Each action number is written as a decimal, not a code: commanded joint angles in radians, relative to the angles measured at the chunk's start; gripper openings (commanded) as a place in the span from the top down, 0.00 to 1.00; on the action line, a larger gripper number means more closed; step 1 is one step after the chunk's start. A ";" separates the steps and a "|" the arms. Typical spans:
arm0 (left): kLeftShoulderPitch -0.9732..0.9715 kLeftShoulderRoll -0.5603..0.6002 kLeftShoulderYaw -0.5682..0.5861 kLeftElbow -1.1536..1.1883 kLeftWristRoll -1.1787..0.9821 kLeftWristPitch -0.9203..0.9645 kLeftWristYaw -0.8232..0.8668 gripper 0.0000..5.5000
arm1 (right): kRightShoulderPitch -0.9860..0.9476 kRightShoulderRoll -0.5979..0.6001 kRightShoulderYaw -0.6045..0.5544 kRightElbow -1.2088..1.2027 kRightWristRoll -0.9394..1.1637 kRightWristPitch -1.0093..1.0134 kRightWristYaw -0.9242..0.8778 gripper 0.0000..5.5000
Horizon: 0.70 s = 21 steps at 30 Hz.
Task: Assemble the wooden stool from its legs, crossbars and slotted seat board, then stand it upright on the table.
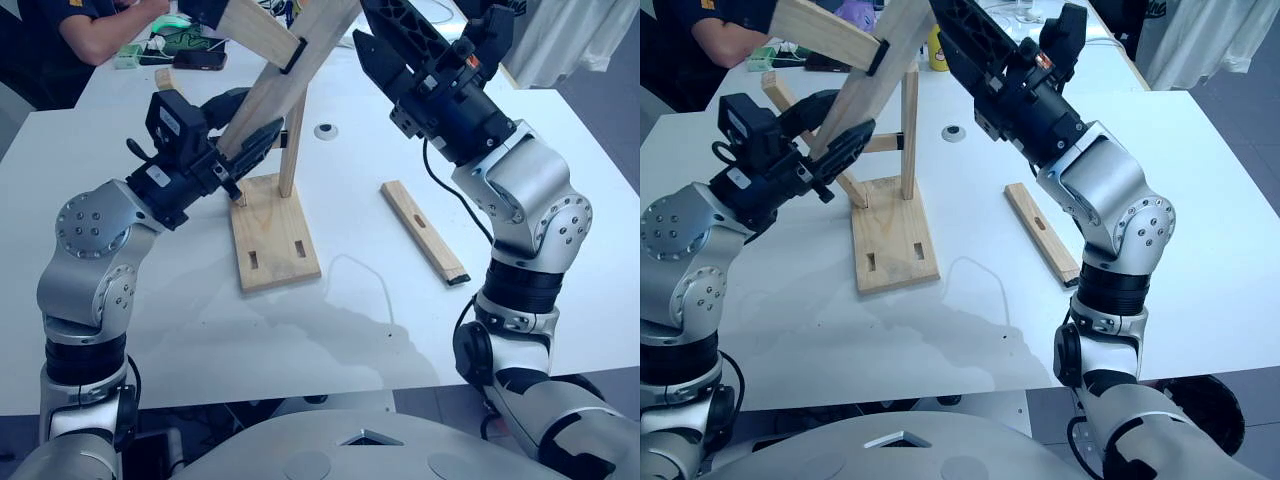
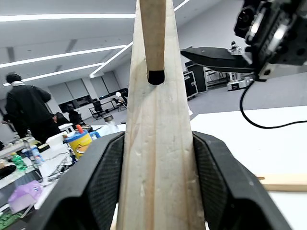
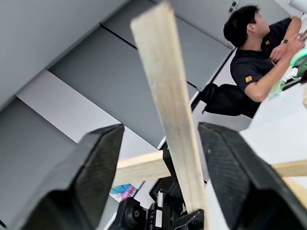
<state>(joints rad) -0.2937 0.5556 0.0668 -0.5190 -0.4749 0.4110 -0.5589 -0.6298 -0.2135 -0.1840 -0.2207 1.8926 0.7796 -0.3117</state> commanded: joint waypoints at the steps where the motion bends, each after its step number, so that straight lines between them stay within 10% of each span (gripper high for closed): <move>1: -0.024 0.007 -0.028 -0.027 -0.017 0.034 -0.022 0.62 | -0.048 -0.027 0.014 0.017 -0.044 -0.013 0.011 0.41; 21: 0.008 0.008 -0.111 0.016 0.142 -0.019 -0.029 0.62 | -0.113 -0.004 0.000 0.140 -0.197 -0.034 0.016 0.81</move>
<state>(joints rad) -0.2994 0.5590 -0.0357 -0.5235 -0.3667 0.4117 -0.5819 -0.7205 -0.2295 -0.1754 -0.0772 1.6771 0.7395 -0.2756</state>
